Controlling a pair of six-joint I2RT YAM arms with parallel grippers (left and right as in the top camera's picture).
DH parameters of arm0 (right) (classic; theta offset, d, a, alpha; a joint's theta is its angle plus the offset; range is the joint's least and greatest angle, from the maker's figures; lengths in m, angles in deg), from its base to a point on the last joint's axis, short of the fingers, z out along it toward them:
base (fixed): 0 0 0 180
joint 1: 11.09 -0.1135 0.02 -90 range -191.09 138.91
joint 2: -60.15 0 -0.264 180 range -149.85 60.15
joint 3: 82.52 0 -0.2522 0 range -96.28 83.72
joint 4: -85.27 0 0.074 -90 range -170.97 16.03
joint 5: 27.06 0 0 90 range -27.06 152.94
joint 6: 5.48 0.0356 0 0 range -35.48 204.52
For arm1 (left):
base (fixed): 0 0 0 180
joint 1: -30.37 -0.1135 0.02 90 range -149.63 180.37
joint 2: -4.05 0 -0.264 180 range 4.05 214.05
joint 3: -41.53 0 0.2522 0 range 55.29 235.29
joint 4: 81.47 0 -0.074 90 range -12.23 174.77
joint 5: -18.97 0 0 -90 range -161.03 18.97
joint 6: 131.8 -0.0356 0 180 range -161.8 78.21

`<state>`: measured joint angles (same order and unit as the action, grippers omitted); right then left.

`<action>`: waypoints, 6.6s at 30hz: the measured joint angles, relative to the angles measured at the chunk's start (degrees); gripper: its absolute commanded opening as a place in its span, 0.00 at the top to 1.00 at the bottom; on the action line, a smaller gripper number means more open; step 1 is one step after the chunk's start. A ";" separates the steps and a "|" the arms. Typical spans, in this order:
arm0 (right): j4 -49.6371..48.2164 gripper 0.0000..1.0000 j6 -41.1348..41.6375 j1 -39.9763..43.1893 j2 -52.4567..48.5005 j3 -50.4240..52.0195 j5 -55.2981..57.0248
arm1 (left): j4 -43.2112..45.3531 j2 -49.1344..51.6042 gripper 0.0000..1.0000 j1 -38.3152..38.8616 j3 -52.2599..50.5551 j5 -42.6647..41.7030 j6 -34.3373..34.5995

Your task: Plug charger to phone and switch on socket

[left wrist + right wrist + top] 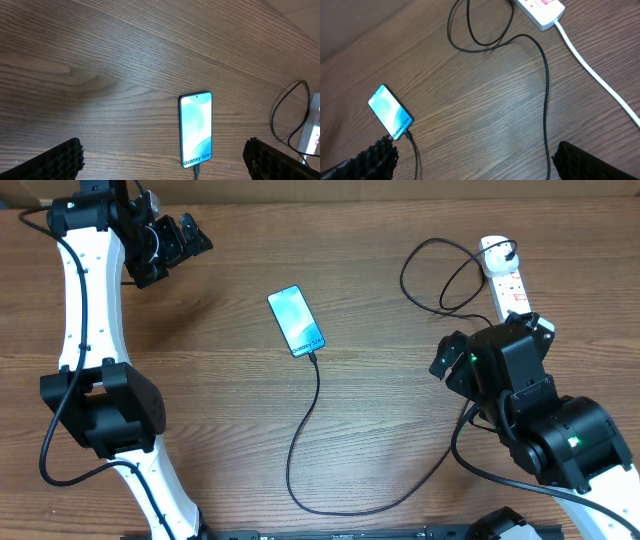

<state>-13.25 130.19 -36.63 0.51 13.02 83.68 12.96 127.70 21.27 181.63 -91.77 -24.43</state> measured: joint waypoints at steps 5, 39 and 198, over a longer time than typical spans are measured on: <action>-0.46 0.00 -1.38 -0.02 0.00 0.00 0.00 | 0.02 0.00 0.01 0.00 0.00 0.00 0.00; -60.94 0.00 -34.36 13.77 35.28 51.87 -16.70 | -0.02 0.00 0.00 0.00 -0.07 -0.02 0.00; -62.51 0.00 -48.61 24.04 58.97 69.64 -21.20 | 48.19 -111.99 0.00 4.85 -107.27 16.13 -11.85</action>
<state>-75.76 81.58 -12.59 59.48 82.66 62.47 61.16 15.71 26.12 74.36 -75.64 -36.28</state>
